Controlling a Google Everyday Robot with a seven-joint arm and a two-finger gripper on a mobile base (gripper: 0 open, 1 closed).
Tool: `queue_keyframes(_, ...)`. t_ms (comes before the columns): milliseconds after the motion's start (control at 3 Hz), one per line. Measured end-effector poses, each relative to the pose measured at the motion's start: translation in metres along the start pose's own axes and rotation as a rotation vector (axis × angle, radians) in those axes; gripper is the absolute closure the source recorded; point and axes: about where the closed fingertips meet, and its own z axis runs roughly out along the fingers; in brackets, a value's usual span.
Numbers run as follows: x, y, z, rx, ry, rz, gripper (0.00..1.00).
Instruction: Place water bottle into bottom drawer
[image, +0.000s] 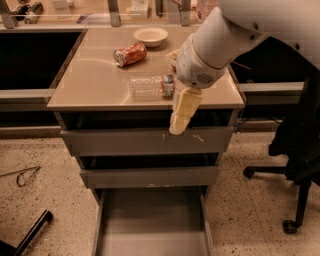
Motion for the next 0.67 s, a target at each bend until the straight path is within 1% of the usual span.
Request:
queue_keyframes(333, -0.0073, -0.0219, 0.0373, 0.002, -0.051, -0.018, 0.0)
queue_keyframes(667, -0.0074, -0.0219, 0.0374, 0.002, -0.051, -0.018, 0.0)
